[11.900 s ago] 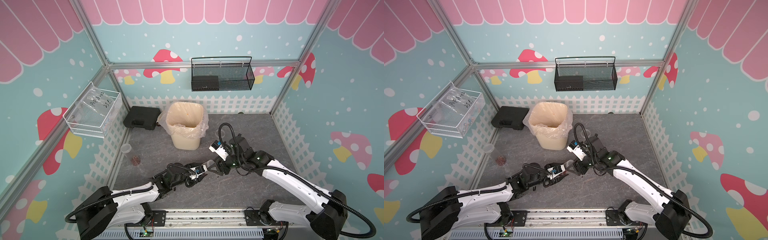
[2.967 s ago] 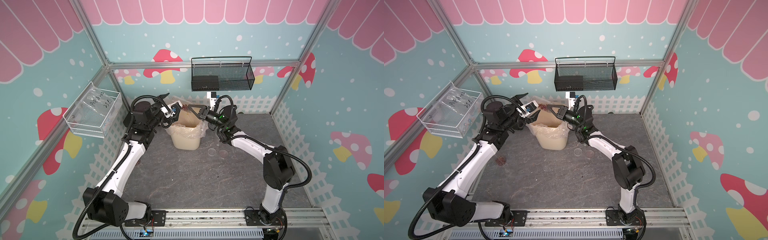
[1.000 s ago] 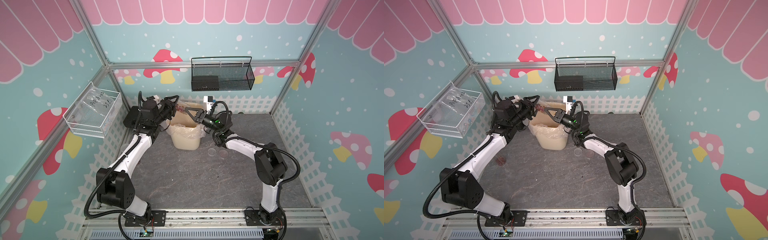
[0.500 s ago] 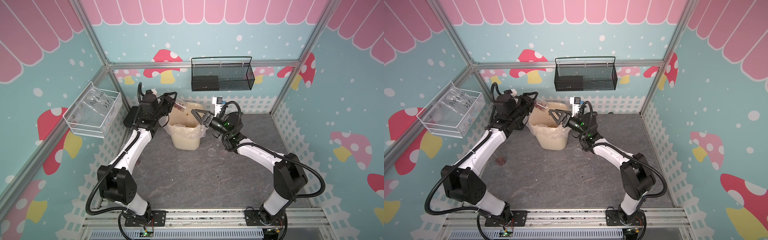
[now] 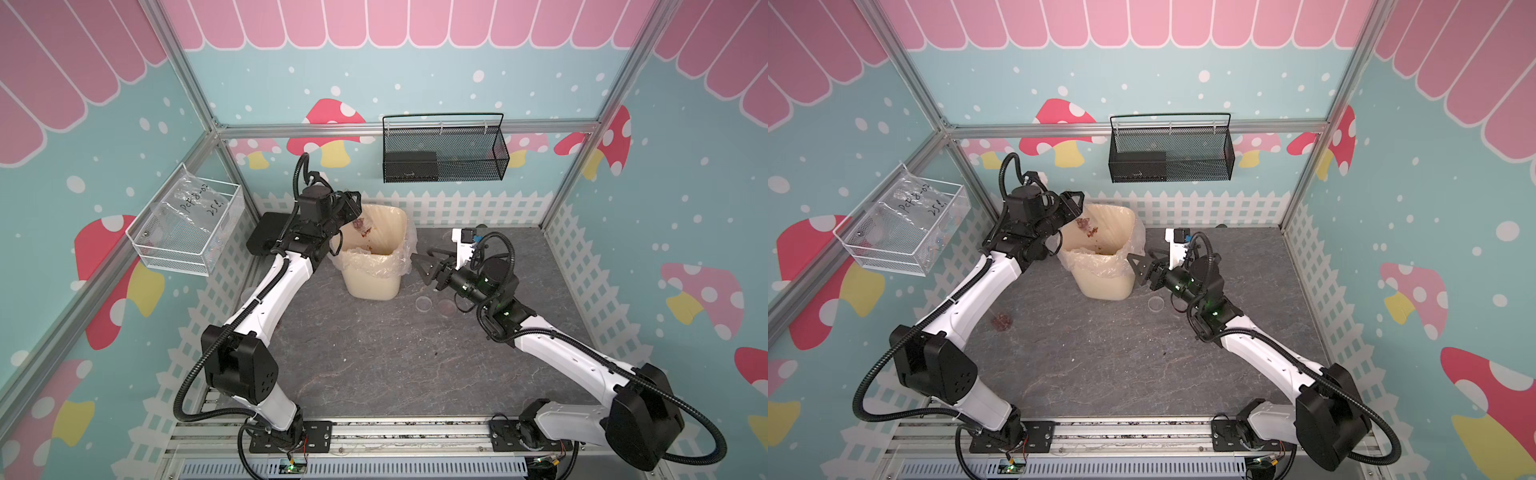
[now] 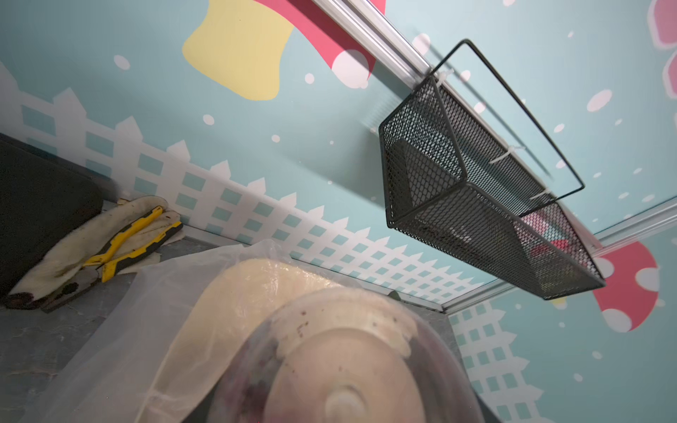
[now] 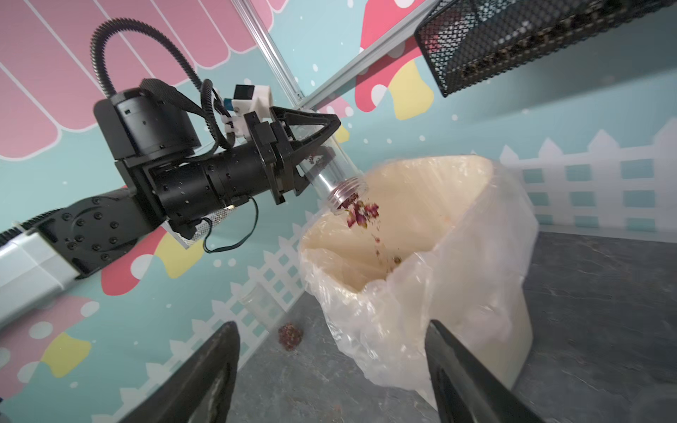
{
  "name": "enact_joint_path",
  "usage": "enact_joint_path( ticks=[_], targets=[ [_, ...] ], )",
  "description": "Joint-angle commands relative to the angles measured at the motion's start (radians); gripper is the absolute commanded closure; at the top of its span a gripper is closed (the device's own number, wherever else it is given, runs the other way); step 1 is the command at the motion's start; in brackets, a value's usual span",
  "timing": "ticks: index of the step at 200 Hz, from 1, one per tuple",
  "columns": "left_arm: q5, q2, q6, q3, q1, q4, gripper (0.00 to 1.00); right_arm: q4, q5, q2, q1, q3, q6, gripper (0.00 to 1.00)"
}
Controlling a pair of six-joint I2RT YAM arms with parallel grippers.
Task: Empty the moldy dried flower tea in the jars
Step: Pour the moldy dried flower tea into the trash bin.
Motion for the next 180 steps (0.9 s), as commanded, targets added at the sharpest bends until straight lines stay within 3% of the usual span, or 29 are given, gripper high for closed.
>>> enact_joint_path(
  ticks=[1,36,60,71,82,99,112,118,134,148,167,180],
  targets=[
    [-0.15,0.021,0.207,0.037,-0.049,-0.031,0.94,-0.096,0.13,-0.068,-0.004,-0.041,-0.124,0.19],
    [-0.383,0.032,0.432,0.044,-0.162,-0.017,0.96,-0.154,0.253,-0.155,-0.004,-0.12,-0.21,0.19],
    [-0.33,0.034,0.293,0.07,-0.132,-0.077,1.0,-0.161,0.279,-0.183,-0.005,-0.151,-0.231,0.19],
    [-0.268,0.039,0.324,0.084,-0.143,-0.081,1.0,-0.16,0.28,-0.187,-0.005,-0.157,-0.233,0.19],
    [-0.284,0.049,0.378,0.107,-0.167,-0.099,1.0,-0.166,0.278,-0.185,-0.005,-0.158,-0.24,0.19],
    [-0.294,0.052,0.297,0.137,-0.154,-0.149,1.0,-0.177,0.289,-0.177,-0.005,-0.154,-0.258,0.19],
    [-0.295,0.057,0.42,0.15,-0.196,-0.134,1.0,-0.184,0.3,-0.173,-0.005,-0.154,-0.271,0.19],
    [-0.35,0.061,0.463,0.163,-0.216,-0.138,1.0,-0.186,0.304,-0.171,-0.005,-0.154,-0.276,0.19],
    [-0.357,0.063,0.39,0.18,-0.193,-0.17,1.0,-0.194,0.306,-0.168,-0.005,-0.154,-0.289,0.19],
    [-0.341,0.065,0.455,0.179,-0.204,-0.167,1.0,-0.2,0.304,-0.169,-0.004,-0.156,-0.298,0.19],
    [-0.347,0.069,0.44,0.184,-0.202,-0.197,1.0,-0.212,0.315,-0.167,-0.004,-0.156,-0.313,0.19],
    [-0.468,0.079,0.534,0.197,-0.241,-0.196,1.0,-0.222,0.321,-0.162,-0.004,-0.153,-0.322,0.19]
  ],
)
